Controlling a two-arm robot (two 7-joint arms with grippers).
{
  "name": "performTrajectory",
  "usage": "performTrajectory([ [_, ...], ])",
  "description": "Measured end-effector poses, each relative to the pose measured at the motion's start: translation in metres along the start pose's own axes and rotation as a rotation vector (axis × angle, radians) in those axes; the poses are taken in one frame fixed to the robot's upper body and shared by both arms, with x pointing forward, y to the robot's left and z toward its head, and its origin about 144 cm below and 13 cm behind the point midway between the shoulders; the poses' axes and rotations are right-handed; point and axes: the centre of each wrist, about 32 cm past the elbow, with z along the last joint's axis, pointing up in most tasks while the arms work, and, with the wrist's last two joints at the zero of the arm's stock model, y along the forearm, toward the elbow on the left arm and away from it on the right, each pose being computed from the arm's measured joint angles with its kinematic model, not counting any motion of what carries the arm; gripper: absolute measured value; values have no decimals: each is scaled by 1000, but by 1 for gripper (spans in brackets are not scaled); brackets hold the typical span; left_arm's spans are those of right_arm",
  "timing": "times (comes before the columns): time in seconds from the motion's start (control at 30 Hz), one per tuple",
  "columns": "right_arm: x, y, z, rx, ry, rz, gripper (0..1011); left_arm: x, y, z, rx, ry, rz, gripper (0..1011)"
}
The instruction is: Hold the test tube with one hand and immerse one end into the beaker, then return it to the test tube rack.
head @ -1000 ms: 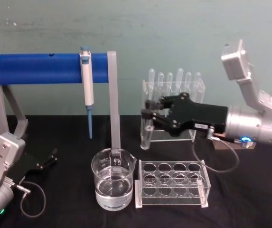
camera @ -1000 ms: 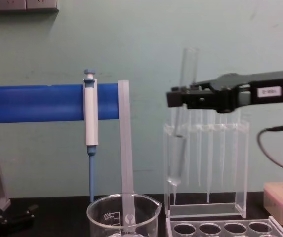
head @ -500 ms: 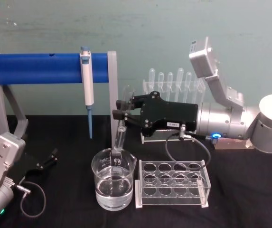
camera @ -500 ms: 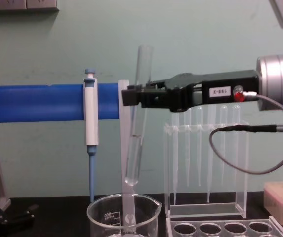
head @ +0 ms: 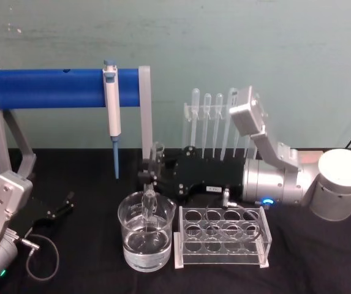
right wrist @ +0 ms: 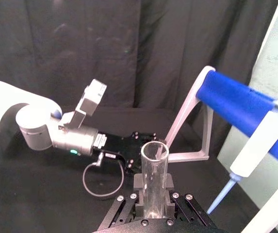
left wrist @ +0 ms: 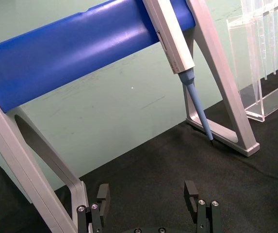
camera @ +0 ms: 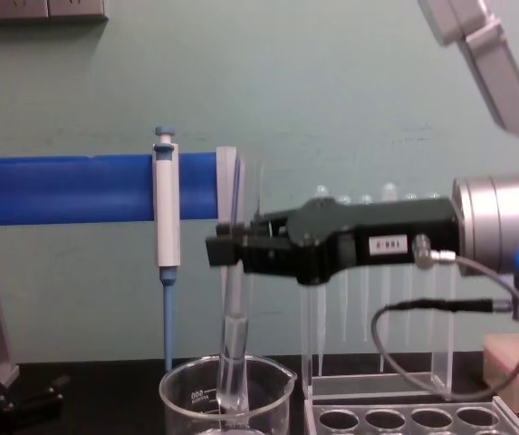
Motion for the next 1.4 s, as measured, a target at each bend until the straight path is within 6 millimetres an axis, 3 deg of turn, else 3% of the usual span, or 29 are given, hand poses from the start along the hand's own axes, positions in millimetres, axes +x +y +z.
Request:
performTrajectory([
  [0.3,-3,6,-27,-1,-12,7,226,0,0,0,0,0,0,1000],
  [0.6,-8,8,-42,-9,-5,11,226,0,0,0,0,0,0,1000],
  [1.4,-13,9,-53,-29,-9,10,226,0,0,0,0,0,0,1000],
])
